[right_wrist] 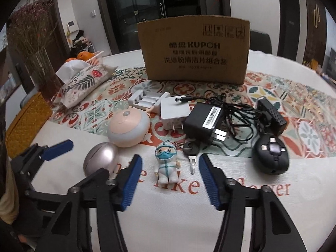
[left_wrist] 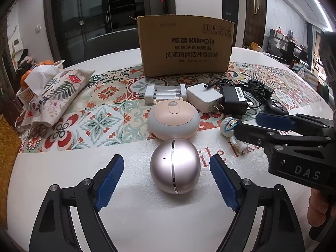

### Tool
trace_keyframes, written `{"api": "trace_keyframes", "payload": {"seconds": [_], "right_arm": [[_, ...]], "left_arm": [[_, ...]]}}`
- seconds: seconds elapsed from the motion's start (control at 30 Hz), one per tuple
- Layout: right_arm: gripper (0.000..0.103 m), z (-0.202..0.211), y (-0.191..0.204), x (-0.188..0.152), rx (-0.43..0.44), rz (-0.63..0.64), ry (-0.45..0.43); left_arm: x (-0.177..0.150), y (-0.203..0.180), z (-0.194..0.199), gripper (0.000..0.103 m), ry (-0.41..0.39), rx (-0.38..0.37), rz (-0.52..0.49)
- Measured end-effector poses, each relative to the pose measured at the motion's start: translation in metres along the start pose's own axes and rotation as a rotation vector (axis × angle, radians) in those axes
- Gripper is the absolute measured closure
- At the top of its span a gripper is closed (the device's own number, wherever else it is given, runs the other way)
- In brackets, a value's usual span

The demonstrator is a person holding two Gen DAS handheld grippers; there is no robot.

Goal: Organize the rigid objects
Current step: 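Grasp the silver egg speaker with the left tool while the right tool grasps the masked figurine, then carry the silver speaker and figurine into the cardboard box and release both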

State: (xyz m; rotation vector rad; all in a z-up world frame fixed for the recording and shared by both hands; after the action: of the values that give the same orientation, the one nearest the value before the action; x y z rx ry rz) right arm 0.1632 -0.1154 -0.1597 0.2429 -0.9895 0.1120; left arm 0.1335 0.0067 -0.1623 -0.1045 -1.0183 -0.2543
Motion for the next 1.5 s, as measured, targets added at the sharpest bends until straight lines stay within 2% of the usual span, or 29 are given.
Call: {"api": "trace_keyframes", "payload": {"seconds": [0.37, 0.77, 0.8, 1.07, 1.5], "right_arm": [[0.06, -0.024, -0.001, -0.003, 0.025, -0.025, 0.049], [0.069, -0.038, 0.002, -0.006, 0.048, -0.04, 0.074], [0.072, -0.039, 0.001, -0.006, 0.044, -0.04, 0.072], [0.075, -0.036, 0.0, -0.005, 0.042, -0.052, 0.072], [0.075, -0.001, -0.004, 0.014, 0.006, -0.056, -0.025]], "left_arm": [[0.002, 0.0, -0.016, 0.025, 0.023, -0.03, 0.024], [-0.003, 0.002, -0.034, 0.05, 0.096, -0.051, 0.06], [-0.002, 0.002, -0.033, 0.05, 0.092, -0.045, 0.059], [-0.001, 0.002, -0.029, 0.05, 0.078, -0.045, 0.067], [0.026, -0.002, -0.006, 0.05, 0.0, -0.062, 0.106]]}}
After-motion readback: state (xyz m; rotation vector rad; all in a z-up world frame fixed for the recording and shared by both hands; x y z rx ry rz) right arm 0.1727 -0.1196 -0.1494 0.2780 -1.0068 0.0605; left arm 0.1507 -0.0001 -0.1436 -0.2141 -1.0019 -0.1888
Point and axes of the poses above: each gripper's, at about its wrist camera, not at the fingertips, and z roughly against the way its jaws point, y to its left, x to its top, the point moved 5 cm from there along -z, roughly the way its jaws point, and after that the axes turned 14 degrees about -y, right-handed, at the moved point
